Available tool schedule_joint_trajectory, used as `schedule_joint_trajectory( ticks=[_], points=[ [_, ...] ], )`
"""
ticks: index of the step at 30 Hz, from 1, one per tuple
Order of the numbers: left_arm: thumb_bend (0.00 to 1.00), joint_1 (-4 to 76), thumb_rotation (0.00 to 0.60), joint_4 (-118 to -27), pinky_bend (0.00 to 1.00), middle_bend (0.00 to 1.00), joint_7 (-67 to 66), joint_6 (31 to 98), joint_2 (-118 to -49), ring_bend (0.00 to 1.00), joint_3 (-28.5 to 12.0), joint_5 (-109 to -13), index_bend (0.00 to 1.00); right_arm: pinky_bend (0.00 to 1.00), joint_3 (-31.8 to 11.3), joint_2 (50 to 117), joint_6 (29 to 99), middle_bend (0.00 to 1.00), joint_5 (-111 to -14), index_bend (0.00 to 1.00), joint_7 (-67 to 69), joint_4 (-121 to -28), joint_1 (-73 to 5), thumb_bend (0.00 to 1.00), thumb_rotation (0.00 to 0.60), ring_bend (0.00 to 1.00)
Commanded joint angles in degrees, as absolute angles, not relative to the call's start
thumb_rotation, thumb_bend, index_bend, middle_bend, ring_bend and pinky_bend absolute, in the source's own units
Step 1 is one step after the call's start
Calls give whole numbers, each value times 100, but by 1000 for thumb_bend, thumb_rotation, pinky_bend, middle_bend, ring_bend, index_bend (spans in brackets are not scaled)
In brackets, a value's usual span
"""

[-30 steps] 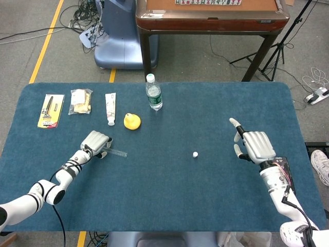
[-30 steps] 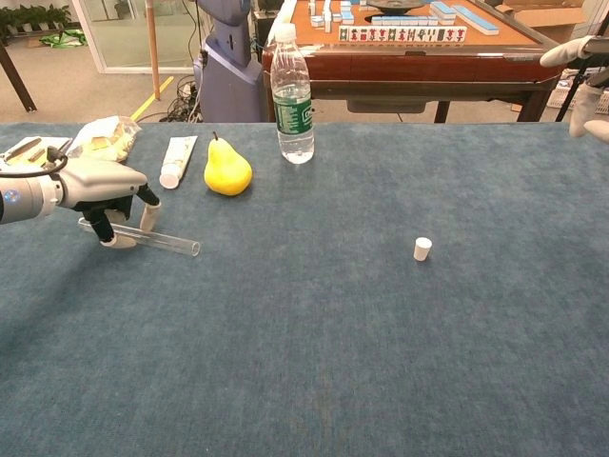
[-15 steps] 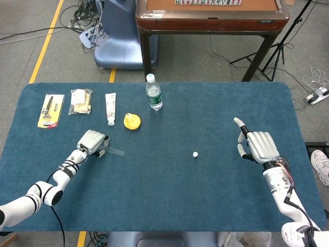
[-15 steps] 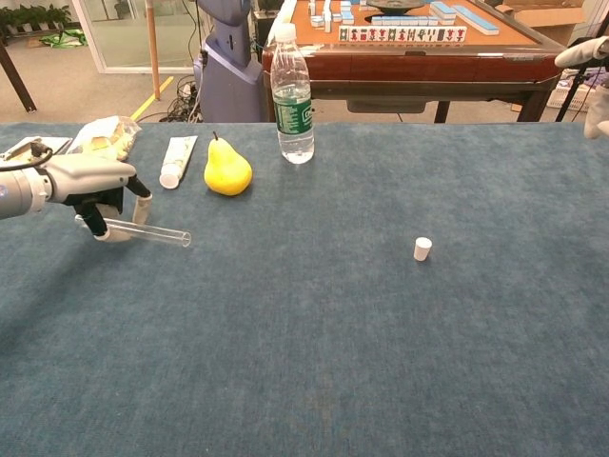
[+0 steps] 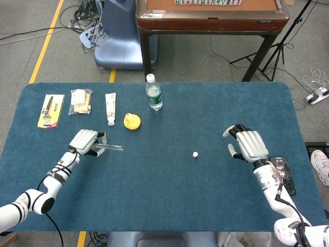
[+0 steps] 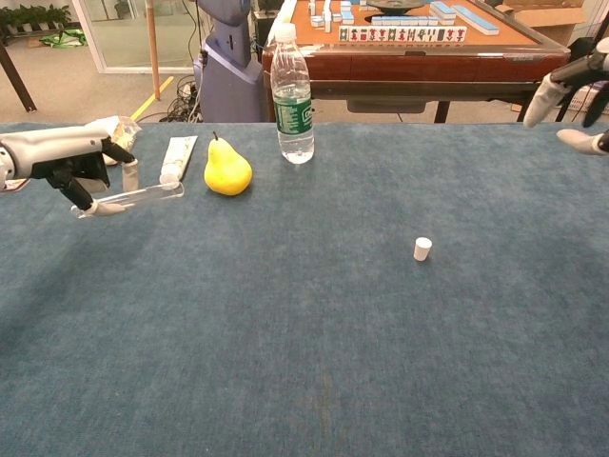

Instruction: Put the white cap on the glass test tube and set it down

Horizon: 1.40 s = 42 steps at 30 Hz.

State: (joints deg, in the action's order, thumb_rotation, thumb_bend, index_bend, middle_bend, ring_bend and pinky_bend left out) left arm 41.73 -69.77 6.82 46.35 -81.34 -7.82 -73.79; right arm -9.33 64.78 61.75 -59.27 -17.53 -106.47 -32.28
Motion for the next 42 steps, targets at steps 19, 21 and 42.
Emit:
schedule_joint_trajectory(
  ticks=[19,21,42],
  points=[
    [291,3933,600,-8339,1000,1000,-21,5157,-7482,1000,-753,-7340,584,0,-820,7974,5534,96,-6067,528,-2079,-9040,-3933,458,600,0],
    [291,3936,600,-8354,1000,1000,-17,5148,-7475,1000,-754,-7330,583,0,-821,8098,5530,84,-6092,528,-2032,-8908,-3944,423,600,0],
    [291,3960,600,-8525,1000,1000,-59,5087,-7375,1000,-711,-7323,584,0,-740,9094,5225,43,-5907,447,-2401,-7983,-4204,327,600,0]
  ],
)
